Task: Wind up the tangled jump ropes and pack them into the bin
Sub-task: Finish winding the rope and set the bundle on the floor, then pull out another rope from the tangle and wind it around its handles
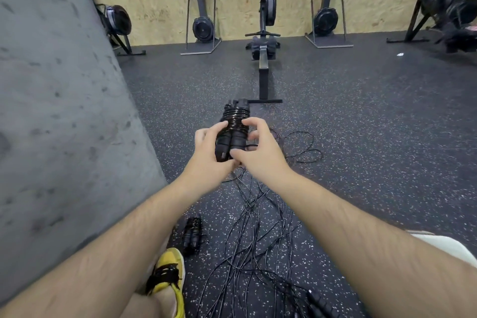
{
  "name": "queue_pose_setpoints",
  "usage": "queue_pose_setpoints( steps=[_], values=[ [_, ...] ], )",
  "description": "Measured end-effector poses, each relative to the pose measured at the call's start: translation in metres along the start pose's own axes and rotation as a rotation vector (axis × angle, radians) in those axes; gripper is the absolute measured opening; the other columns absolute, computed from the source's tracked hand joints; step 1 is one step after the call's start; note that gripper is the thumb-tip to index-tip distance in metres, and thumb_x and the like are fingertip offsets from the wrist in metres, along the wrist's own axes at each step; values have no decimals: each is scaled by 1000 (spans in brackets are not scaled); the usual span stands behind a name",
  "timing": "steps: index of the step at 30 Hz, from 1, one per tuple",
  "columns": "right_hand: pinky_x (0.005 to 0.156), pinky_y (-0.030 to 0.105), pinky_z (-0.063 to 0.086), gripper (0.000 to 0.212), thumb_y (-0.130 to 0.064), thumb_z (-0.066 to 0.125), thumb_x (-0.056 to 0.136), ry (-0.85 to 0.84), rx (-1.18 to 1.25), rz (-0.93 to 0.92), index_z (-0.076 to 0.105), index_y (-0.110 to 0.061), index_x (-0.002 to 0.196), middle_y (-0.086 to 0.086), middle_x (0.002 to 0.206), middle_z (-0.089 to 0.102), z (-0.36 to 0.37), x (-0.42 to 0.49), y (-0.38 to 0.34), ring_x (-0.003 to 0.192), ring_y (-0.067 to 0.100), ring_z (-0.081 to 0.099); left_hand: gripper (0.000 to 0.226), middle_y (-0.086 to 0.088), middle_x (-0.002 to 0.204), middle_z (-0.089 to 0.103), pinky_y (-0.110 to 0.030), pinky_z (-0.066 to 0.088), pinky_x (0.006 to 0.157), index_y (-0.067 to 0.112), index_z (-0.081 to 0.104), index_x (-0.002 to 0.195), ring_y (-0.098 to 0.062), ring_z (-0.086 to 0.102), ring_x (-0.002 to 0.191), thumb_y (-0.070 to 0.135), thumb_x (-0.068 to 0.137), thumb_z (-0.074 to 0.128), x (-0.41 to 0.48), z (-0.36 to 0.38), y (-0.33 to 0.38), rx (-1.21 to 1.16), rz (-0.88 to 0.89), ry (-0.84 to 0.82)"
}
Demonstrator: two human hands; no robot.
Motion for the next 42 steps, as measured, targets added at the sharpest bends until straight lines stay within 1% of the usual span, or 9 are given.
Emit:
queue_pose_setpoints(
  steps=[5, 9, 14, 24, 27, 30, 34, 38, 42],
  values=[
    [71, 26, 49, 55, -3, 65, 81, -45, 79, 138, 44, -30, 124, -10, 101, 56, 45, 9, 23, 84, 7, 61, 64, 0, 128, 33, -32, 53, 99, 30, 47, 131, -17, 60, 110, -11, 84, 60, 0, -14, -47, 3, -110, 107],
    [77, 37, 53, 52, -3, 63, 84, -139, 25, 239, 42, -27, 125, -10, 95, 55, 81, 20, 60, 81, 13, 61, 54, -5, 127, 38, -7, 47, 65, 24, 54, 127, -16, 59, 86, -11, 86, 58, 6, -13, -102, 66, -260, 96],
    [75, 31, 50, 46, 1, 59, 84, -183, -17, 393, 43, -22, 121, -4, 94, 57, 133, 25, 147, 78, 12, 59, 64, -8, 117, 59, -39, 57, 87, 50, 49, 115, -22, 66, 93, 1, 77, 65, -11, 20, -208, 38, -461, 16],
    [100, 42, 41, 36, -15, 56, 85, -226, -196, 635, 38, -37, 108, -12, 100, 64, 251, -2, 335, 106, 23, 54, 33, -2, 109, 62, -38, 51, 87, 31, 51, 98, -24, 62, 96, 4, 87, 66, -65, 77, -385, 188, -720, -82],
    [96, 38, 46, 33, -17, 56, 90, -244, -203, 658, 40, -37, 110, -7, 110, 63, 268, -6, 371, 108, 25, 56, 30, -5, 128, 61, -32, 44, 97, 22, 60, 118, -25, 58, 117, 9, 92, 64, -64, 89, -413, 286, -726, -140],
    [95, 29, 46, 37, -19, 56, 93, -460, -247, 703, 47, -23, 129, 3, 125, 64, 281, -18, 397, 112, 26, 59, 49, -10, 161, 36, -32, 27, 120, 18, 50, 146, -28, 31, 148, 14, 98, 58, -69, 105, -429, 369, -775, -372],
    [108, 27, 40, 44, -18, 50, 89, -595, -331, 628, 52, -26, 133, 9, 126, 62, 273, -32, 406, 126, 29, 50, 48, 0, 168, 20, -40, 29, 117, 24, 44, 150, -31, 25, 147, 25, 102, 49, -77, 110, -427, 655, -773, -528],
    [104, 35, 44, 33, -29, 43, 97, -428, -349, 543, 57, -24, 127, 5, 117, 64, 231, -32, 383, 123, 23, 47, 31, -3, 140, 54, -39, 41, 106, 19, 63, 128, -25, 48, 128, 20, 100, 49, -75, 128, -397, 509, -582, -296],
    [101, 41, 45, 33, -28, 37, 103, -291, -388, 506, 59, -15, 124, 8, 119, 64, 169, -46, 372, 118, 28, 51, 23, -2, 109, 68, -31, 45, 86, 14, 68, 112, -20, 61, 102, 14, 100, 49, -85, 179, -360, 226, -545, -304]
  ],
)
Point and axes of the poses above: each hand's wrist, its own x-axis towards the middle knuckle, its own z-axis out of the palm, y = z × x, the point moved 4 cm from there along x, towards the middle knuckle
